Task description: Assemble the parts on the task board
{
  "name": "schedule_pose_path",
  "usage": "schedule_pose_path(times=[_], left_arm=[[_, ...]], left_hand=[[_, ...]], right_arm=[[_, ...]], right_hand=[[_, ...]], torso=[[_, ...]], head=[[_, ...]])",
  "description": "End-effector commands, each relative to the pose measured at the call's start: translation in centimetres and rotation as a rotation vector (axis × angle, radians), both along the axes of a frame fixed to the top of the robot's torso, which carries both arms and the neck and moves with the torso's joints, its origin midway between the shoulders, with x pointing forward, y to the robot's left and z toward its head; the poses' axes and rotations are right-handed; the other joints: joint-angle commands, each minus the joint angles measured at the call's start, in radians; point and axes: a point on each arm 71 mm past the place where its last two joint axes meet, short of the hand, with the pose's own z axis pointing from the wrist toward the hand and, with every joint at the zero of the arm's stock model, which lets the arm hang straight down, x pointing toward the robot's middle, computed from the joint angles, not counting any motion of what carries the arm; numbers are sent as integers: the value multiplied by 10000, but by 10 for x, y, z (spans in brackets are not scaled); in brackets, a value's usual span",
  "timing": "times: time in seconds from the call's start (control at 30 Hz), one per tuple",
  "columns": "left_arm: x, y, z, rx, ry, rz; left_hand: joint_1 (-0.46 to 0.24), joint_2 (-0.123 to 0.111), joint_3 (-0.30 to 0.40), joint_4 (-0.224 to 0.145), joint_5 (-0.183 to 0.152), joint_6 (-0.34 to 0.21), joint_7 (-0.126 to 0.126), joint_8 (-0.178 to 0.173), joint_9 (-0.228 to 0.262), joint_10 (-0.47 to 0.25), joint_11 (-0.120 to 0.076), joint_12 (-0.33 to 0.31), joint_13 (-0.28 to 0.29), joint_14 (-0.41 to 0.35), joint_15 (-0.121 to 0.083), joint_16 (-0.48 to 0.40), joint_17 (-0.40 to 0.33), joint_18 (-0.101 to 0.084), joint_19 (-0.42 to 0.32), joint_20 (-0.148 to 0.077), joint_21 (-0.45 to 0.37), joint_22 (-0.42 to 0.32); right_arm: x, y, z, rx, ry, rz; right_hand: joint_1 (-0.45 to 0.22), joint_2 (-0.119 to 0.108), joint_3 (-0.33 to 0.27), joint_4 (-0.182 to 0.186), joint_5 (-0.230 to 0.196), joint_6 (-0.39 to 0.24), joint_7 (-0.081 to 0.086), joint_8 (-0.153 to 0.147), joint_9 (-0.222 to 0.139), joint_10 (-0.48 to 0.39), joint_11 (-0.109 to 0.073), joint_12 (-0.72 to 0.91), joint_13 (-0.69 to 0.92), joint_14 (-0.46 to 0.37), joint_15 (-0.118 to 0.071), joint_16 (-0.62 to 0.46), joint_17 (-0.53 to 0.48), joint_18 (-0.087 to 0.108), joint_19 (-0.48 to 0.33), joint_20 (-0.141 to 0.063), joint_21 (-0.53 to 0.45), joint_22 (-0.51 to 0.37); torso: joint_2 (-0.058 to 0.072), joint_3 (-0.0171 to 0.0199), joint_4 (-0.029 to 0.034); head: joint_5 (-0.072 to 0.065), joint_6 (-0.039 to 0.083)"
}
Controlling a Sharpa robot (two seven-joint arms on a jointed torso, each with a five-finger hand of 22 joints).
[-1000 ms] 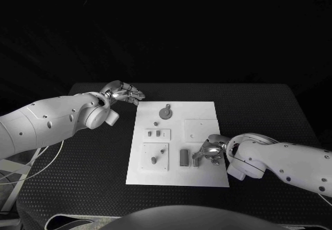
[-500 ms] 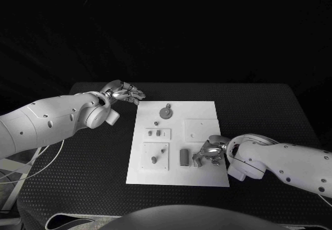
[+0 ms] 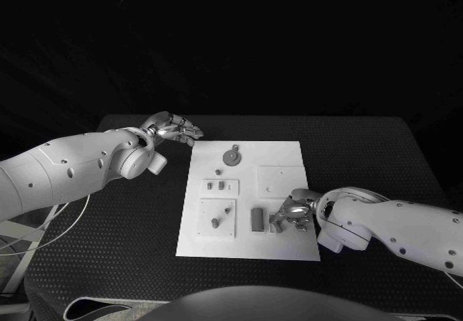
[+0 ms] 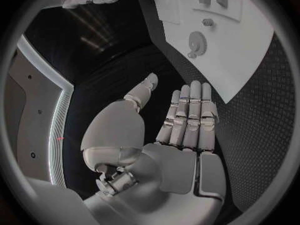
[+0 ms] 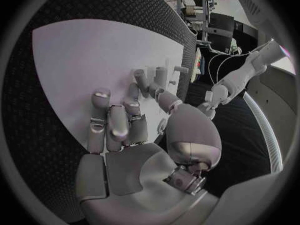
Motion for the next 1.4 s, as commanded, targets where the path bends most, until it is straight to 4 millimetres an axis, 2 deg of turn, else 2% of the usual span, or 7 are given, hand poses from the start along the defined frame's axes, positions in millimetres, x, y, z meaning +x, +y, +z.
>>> schedule_pose_path(times=[0.03, 0.17, 0.3, 0.7, 1.1, 1.23, 1.4], left_arm=[[0, -2, 1, -113, -4, -124], [0, -2, 1, -114, -3, -126], [0, -2, 1, -114, 2, -128], [0, -2, 1, -113, 4, -127], [0, -2, 1, -110, 11, -122], [0, -1, 1, -105, 14, -114], [0, -1, 1, -105, 27, -119]], left_hand=[[-66, -4, -27, -29, -9, -60, 9, 59, -11, -43, 28, 11, -10, 68, 17, -55, 16, -29, -26, 42, 63, -12], [-67, -3, -27, -29, -9, -60, 9, 61, -11, -43, 28, 11, -10, 69, 17, -56, 19, -29, -26, 43, 63, -13], [-70, -2, -28, -28, -9, -59, 9, 62, -11, -43, 28, 12, -10, 70, 18, -58, 21, -29, -25, 43, 63, -13], [-76, 2, -31, -26, -9, -56, 8, 66, -12, -43, 28, 12, -10, 71, 18, -64, 30, -30, -25, 44, 64, -14], [-77, 4, -31, -26, -9, -55, 7, 69, -13, -43, 28, 12, -11, 72, 18, -70, 38, -29, -25, 43, 65, -15], [-79, 5, -32, -26, -9, -55, 7, 69, -13, -43, 28, 12, -11, 72, 18, -72, 41, -29, -25, 43, 65, -15], [-80, 6, -32, -26, -9, -56, 7, 70, -14, -44, 29, 12, -11, 72, 18, -75, 44, -29, -25, 44, 65, -16]], right_arm=[[-1, 5, 1, 269, -115, 74], [-1, 5, 2, 325, -211, -6], [-1, 6, 2, 352, -207, 5], [-1, 6, 2, 374, -196, 42], [-1, 3, 2, 359, -192, 44], [-3, 1, 2, 458, -95, 333], [-8, -4, 3, 531, 105, 860]], right_hand=[[21, 144, -41, -94, 26, -257, 302, 24, 10, 17, 27, 2, -9, -2, -37, 1, 12, 266, 26, -3, -36, 101], [-262, -26, -164, 24, 27, -235, 298, 25, 13, 26, 23, -1, -20, 12, -40, 2, 22, 266, 45, 22, -44, 97], [-496, -106, -163, 246, 27, -206, 282, 28, 14, 41, 6, -3, -32, 39, -56, 8, 45, 266, 70, 13, -63, 86], [-807, -107, -105, 564, 27, -123, 247, 49, 27, 70, -29, 6, -44, 82, -88, 27, 96, 266, 98, -17, -78, 95], [-859, -96, -102, 602, 27, -101, 238, 56, 30, 75, -37, 10, -44, 95, -95, 36, 117, 266, 102, -22, -76, 101], [-892, -278, -108, 587, 27, -101, 233, 49, 29, 75, -43, 11, -45, 86, -103, 34, 100, 266, 99, -32, -77, 110], [-914, -669, -141, 579, 28, -91, 229, 47, 35, 84, -46, 19, -45, 90, -108, 36, 104, 266, 118, -49, -71, 121]], torso=[[0, 0, 2], [0, 1, 0], [1, 1, 2], [0, -1, 2], [0, 1, 1], [-2, 6, 5], [4, 9, 1]], head=[[-3, -2], [-11, -2], [-14, -2], [-12, 4], [-27, -4], [-29, -5], [-16, 3]])
